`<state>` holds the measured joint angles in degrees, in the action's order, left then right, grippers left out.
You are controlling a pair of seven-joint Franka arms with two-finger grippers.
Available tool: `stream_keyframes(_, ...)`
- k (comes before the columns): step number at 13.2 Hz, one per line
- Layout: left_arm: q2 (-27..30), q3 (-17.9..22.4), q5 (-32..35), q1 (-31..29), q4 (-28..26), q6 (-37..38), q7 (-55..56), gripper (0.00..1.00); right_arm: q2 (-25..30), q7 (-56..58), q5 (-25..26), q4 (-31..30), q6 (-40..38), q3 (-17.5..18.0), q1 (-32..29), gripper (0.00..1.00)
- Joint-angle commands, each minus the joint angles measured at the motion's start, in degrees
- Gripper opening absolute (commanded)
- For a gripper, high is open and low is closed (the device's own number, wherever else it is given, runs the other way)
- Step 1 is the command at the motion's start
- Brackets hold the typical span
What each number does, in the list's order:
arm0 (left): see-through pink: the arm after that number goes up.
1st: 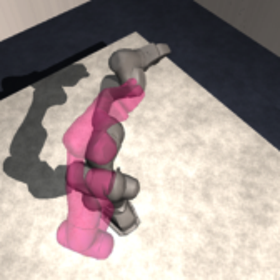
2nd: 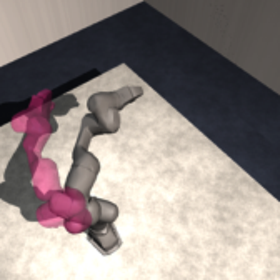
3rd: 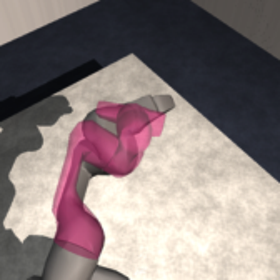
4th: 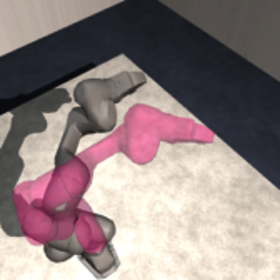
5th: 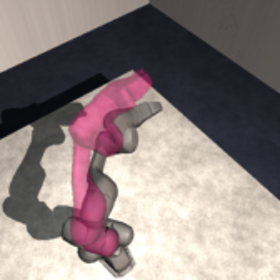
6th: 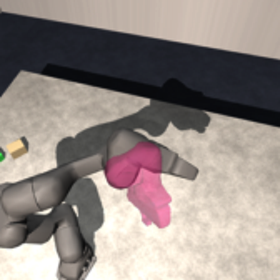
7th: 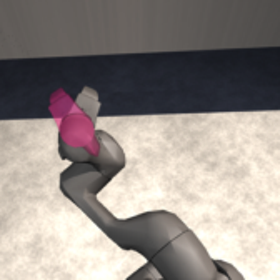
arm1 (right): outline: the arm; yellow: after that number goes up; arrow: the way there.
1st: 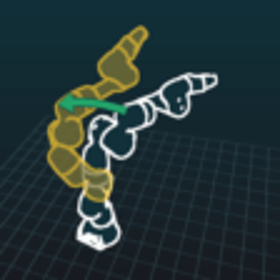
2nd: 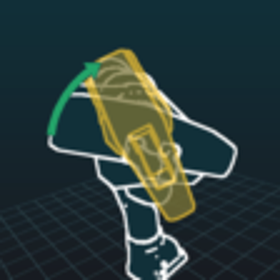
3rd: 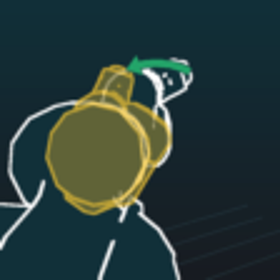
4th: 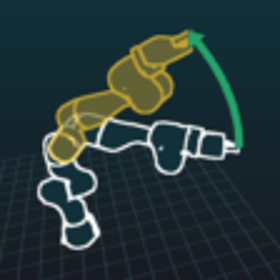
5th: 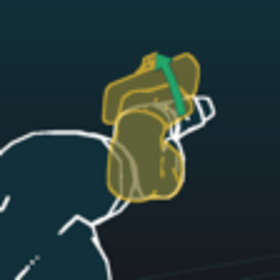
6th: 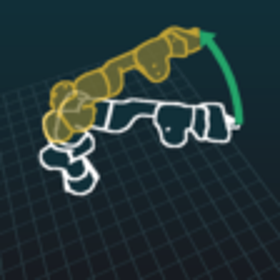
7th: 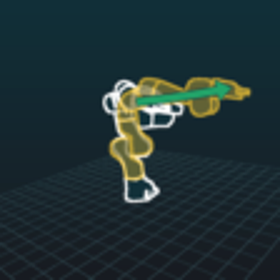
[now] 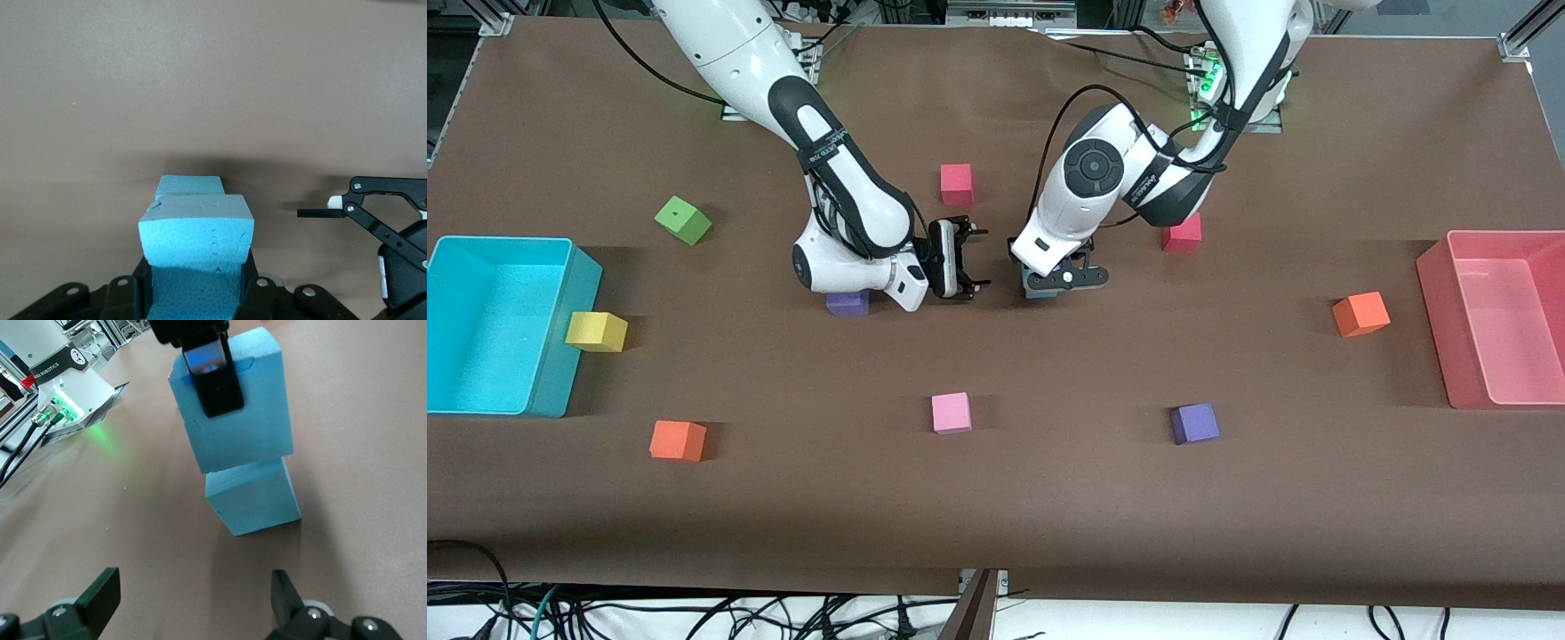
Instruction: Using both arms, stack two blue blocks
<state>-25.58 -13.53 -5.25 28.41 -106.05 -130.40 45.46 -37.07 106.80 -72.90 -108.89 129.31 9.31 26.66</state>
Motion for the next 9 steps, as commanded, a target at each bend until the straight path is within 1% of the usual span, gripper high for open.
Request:
stream_keyframes(1,-0.3,0.9,1.7,0.7,-0.1,0.2,0.9,0.00,-0.4,1.3,-1.5,0.5,0.7,0.4,0.1,1.00)
stream_keyframes(9,-0.6,1.1,1.6,1.2,-0.6,0.2,1.5,0.00,-0.4,1.3,-1.1,1.0,0.8,0.4,0.1,1.00)
